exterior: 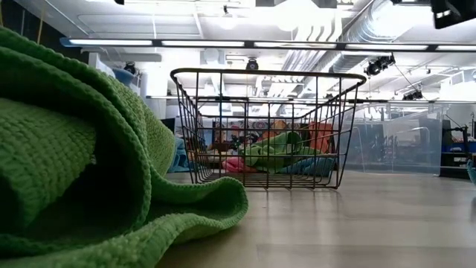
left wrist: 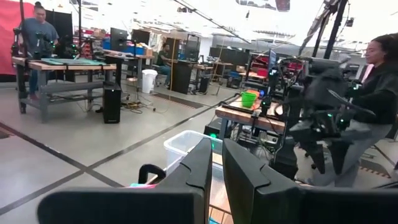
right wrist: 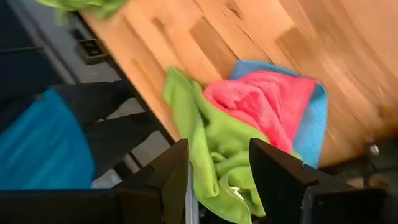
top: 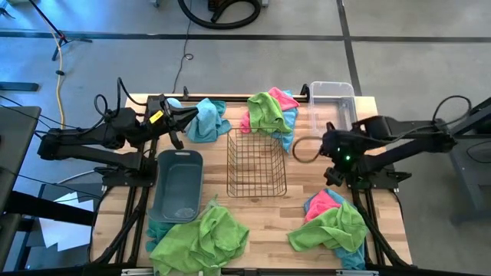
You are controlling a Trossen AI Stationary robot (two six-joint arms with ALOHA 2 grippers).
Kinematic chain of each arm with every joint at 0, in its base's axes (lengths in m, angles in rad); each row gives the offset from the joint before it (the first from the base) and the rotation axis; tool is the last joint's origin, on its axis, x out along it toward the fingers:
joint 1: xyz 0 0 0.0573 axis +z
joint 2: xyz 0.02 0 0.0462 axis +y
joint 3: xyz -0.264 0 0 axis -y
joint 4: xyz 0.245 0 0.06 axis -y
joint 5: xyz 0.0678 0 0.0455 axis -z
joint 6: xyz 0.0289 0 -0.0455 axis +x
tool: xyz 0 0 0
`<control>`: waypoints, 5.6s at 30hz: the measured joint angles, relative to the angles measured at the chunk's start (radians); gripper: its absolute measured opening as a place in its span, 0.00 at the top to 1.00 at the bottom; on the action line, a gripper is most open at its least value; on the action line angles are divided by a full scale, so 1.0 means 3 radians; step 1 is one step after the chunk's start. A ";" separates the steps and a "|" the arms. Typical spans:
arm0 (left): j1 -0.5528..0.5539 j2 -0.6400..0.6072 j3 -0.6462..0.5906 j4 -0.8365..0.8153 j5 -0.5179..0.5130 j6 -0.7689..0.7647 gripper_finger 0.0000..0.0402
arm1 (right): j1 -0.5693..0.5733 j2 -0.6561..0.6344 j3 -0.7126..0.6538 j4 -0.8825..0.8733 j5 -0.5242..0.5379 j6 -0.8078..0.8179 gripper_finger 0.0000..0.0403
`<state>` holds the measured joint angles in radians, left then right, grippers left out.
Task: Sort microfiber towel by color & place in baskets
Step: Put the bottom right green towel into the transparent bin
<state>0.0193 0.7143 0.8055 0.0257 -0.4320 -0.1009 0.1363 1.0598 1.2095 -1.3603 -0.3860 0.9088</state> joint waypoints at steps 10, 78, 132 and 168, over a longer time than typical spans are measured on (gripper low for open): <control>0.0000 0.0000 0.0000 0.0000 -0.0005 0.0025 0.93 | 0.0910 0.0060 -0.0756 0.0043 0.0006 0.0981 0.59; -0.0001 0.0001 0.0001 -0.0009 -0.0268 0.0144 0.93 | 0.2137 0.0272 -0.0138 0.1600 0.0894 0.0382 1.00; -0.0001 0.0043 0.0003 0.0338 0.0723 0.0234 0.93 | -0.1196 0.0191 0.0717 0.2560 0.0354 -0.3546 1.00; 0.0000 0.0395 0.0001 0.0636 0.0879 0.0463 0.93 | -0.1520 -0.0510 -0.0988 0.4845 0.0124 -0.3035 1.00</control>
<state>0.0193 0.8330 0.8059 0.2165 -0.1682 0.0380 -0.3197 0.9067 0.9131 0.0931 -0.3487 -0.0018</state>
